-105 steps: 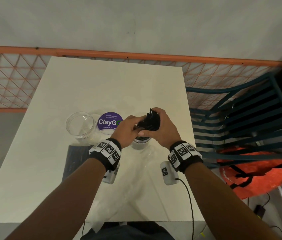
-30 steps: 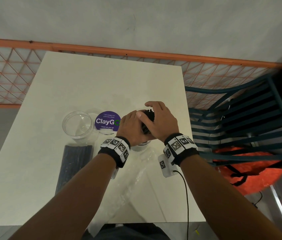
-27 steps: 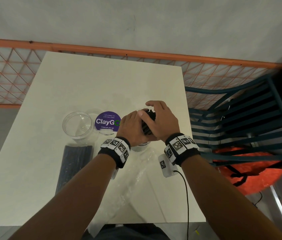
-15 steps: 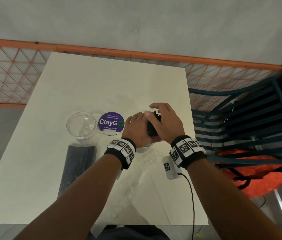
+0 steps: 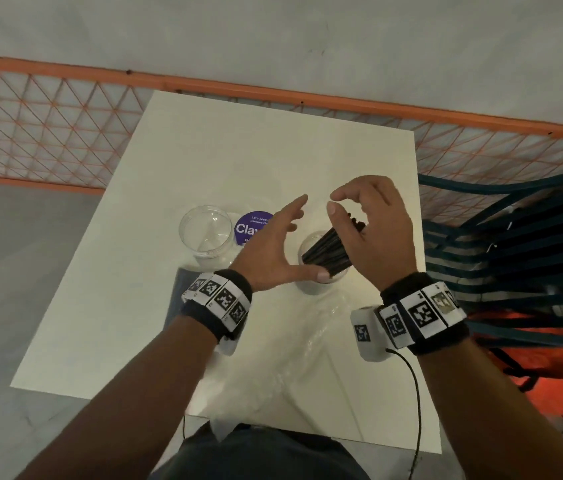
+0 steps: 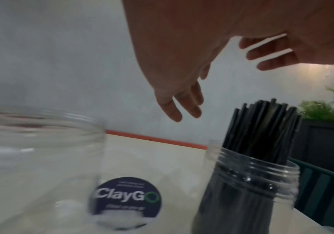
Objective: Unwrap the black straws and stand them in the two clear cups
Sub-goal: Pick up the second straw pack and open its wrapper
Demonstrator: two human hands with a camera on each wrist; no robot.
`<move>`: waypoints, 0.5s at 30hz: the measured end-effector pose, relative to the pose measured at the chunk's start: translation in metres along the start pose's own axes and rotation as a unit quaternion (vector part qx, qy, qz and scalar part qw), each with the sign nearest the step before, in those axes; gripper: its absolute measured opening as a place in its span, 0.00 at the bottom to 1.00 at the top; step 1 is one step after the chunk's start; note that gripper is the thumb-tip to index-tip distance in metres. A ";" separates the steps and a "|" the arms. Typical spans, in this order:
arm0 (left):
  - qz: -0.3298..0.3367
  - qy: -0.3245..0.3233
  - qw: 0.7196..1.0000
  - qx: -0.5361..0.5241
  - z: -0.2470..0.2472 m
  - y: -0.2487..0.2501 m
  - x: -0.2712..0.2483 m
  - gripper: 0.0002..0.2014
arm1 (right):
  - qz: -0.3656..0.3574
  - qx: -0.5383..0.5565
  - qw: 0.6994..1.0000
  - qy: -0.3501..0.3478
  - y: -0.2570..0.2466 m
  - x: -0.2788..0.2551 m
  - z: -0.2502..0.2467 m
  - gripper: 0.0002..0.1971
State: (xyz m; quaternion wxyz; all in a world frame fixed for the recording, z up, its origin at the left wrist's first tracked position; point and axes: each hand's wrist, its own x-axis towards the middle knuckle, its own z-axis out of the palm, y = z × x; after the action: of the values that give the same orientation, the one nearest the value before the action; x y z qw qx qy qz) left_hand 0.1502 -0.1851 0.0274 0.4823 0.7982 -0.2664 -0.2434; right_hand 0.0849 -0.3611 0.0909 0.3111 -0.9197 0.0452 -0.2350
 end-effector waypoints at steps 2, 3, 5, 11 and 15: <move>-0.008 0.046 0.999 0.000 -0.021 -0.013 -0.028 0.36 | 0.036 0.072 0.996 -0.044 -0.020 -0.014 0.003 0.04; -0.026 0.076 0.997 0.004 -0.031 -0.021 -0.042 0.26 | 0.063 0.108 0.988 -0.085 -0.028 -0.021 0.007 0.03; -0.098 0.126 0.987 0.031 -0.049 -0.043 -0.068 0.15 | 0.101 0.149 0.967 -0.178 -0.042 -0.035 0.022 0.03; -0.366 0.114 0.918 0.104 -0.070 -0.120 -0.128 0.30 | 0.206 0.130 0.890 -0.387 -0.055 -0.072 0.105 0.07; -0.434 0.084 0.891 0.108 -0.055 -0.149 -0.152 0.48 | 0.311 0.120 0.818 -0.468 -0.058 -0.090 0.158 0.11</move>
State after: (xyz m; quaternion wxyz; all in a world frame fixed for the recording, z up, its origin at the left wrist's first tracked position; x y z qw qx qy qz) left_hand 0.1017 0.0091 -0.0633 0.2599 0.8992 0.1232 -0.3296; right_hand 0.0748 -0.2069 -0.0211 0.4595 -0.8112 0.1495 0.3293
